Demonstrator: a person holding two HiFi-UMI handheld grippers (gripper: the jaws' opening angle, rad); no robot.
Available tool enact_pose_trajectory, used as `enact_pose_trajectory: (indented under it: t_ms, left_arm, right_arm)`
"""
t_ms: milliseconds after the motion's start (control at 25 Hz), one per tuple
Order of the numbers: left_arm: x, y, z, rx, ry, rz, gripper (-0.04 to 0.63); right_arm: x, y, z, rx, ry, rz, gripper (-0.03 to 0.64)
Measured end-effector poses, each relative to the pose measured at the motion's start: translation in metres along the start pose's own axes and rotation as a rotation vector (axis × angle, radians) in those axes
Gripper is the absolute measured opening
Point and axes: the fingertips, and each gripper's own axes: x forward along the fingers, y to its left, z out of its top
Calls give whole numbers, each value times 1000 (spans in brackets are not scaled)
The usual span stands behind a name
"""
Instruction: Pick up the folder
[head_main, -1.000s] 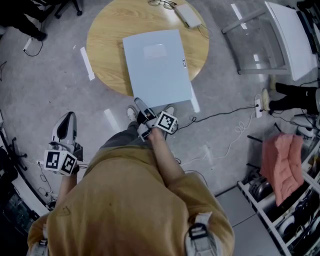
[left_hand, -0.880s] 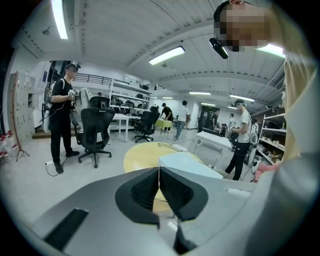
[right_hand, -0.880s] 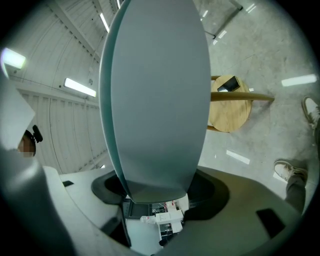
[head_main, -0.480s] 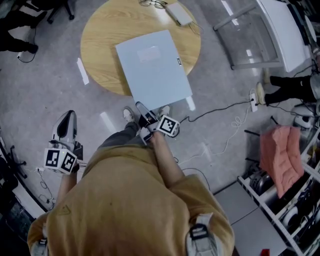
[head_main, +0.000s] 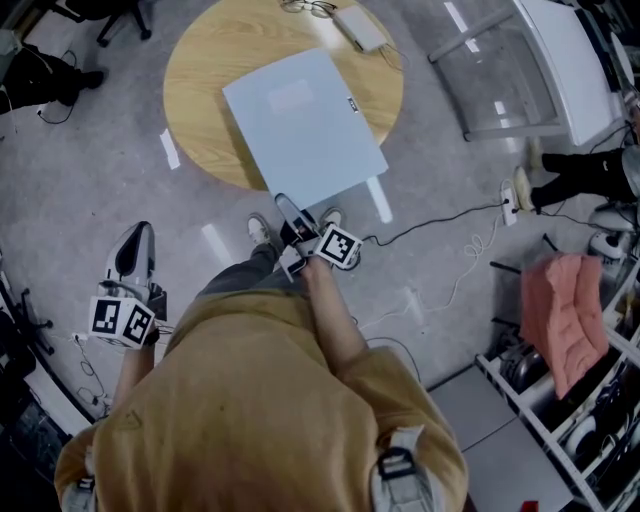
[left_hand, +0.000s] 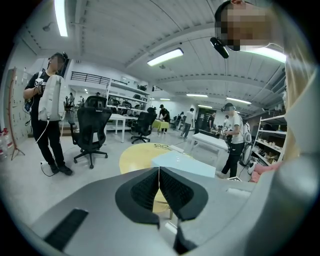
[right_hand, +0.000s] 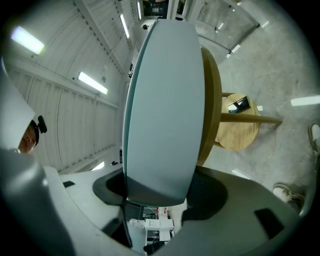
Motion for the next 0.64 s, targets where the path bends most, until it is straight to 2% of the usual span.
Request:
enact_pose_trajectory:
  t_ms: [120, 320, 640]
  left_arm:
    - [-3, 1, -1, 2, 6, 8, 6]
    - [-6, 2, -2, 4, 7, 21, 6]
    - [-20, 14, 21, 5, -65, 43, 6]
  right_arm:
    - [6, 7, 0, -15, 2, 33, 281]
    - [26, 37, -3, 2, 5, 159, 276]
    - [41, 123, -9, -49, 10, 321, 276]
